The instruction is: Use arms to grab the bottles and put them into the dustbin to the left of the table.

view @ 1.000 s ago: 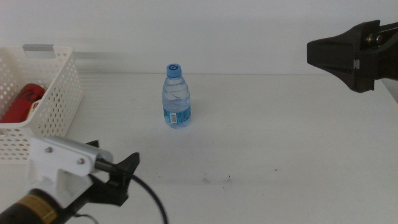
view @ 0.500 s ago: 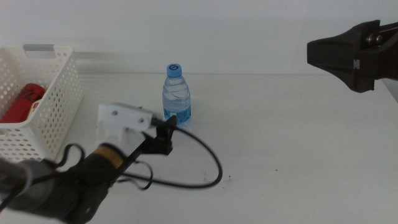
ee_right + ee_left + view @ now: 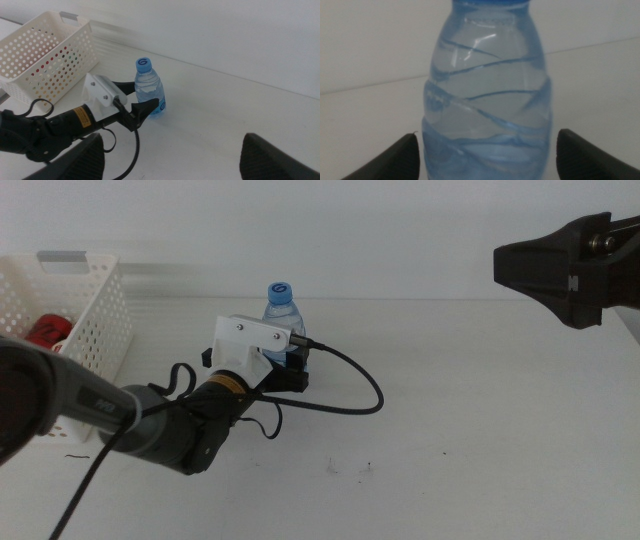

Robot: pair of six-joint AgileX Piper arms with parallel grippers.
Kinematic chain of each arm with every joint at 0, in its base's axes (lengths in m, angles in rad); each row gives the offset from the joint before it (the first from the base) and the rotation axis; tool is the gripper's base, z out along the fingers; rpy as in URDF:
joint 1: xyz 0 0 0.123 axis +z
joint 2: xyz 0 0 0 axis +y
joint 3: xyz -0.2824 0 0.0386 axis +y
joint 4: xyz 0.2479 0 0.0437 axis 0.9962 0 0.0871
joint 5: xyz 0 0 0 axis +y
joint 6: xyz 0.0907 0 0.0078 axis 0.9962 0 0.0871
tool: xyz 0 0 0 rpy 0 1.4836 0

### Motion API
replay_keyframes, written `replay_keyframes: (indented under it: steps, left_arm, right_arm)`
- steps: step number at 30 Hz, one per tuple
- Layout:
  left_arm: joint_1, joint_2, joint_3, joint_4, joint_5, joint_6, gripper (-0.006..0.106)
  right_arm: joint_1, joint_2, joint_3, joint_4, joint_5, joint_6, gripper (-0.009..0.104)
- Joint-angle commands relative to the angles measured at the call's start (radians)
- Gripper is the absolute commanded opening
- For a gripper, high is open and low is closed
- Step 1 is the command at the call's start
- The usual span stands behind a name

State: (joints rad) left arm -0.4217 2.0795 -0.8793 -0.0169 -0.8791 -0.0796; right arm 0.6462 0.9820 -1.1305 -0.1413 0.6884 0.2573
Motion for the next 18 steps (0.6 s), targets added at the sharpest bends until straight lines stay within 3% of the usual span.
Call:
replay_keyframes:
  steps: [1, 8, 18]
  left_arm:
    - [-0.005, 0.028, -0.041, -0.024, -0.001, 0.000, 0.094]
    - [-0.005, 0.107, -0.126, -0.090, 0.001, 0.000, 0.094]
    - [-0.005, 0.206, -0.250, -0.088, -0.002, 0.097, 0.094]
  right_arm:
    - [0.001, -0.003, -0.006, -0.008, -0.006, -0.004, 0.088]
    - [0.001, -0.003, -0.006, -0.008, -0.006, -0.004, 0.088]
    - [0.001, -0.003, -0.006, -0.008, -0.006, -0.004, 0.088]
